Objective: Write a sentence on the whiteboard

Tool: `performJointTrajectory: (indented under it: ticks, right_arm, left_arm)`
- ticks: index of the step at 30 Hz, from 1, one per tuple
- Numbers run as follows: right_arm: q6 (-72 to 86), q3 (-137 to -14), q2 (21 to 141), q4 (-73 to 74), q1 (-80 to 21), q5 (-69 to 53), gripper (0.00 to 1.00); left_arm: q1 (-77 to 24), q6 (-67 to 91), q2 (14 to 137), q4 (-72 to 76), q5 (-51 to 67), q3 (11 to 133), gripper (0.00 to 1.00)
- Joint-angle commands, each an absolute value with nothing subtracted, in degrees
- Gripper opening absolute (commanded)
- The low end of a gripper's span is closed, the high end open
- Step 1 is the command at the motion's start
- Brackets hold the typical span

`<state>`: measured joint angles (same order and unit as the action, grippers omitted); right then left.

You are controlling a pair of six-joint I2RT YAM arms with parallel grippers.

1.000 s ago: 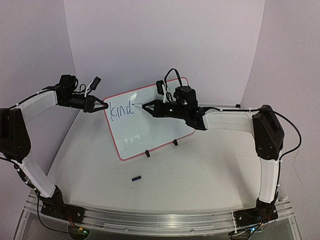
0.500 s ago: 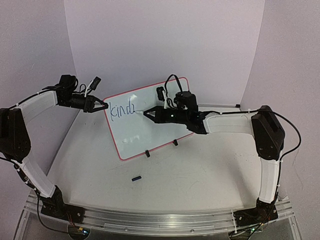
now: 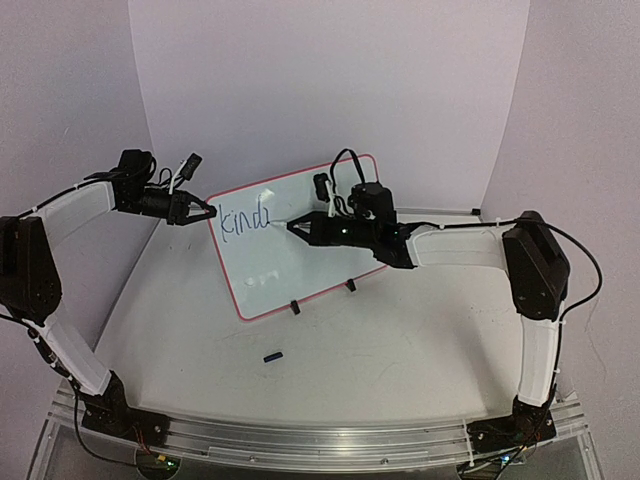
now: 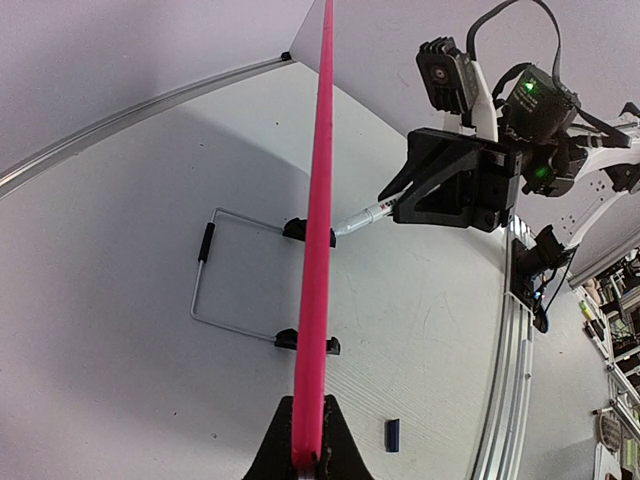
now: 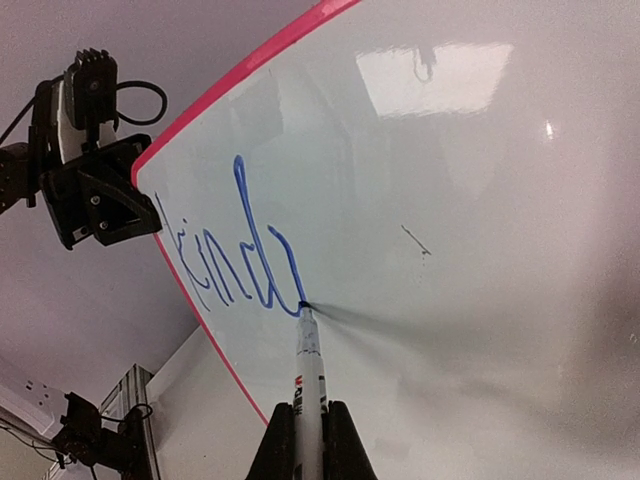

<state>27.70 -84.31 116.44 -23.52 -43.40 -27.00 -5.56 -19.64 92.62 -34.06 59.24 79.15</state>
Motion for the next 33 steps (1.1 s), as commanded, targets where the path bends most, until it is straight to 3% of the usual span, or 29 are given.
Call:
performJointTrajectory:
  ticks: [1, 33]
  right_arm:
    - [28.6, -86.6, 114.1, -27.4, -43.0, -23.2, 0.0]
    - [30.0, -81.8, 112.4, -30.1, -42.0, -20.1, 0.0]
  left_arm:
    - [-6.0, -22.3, 91.8, -36.1, 57.0, 80.2, 0.0]
    - [-6.0, -22.3, 91.7, -36.2, 56.9, 80.2, 0.0]
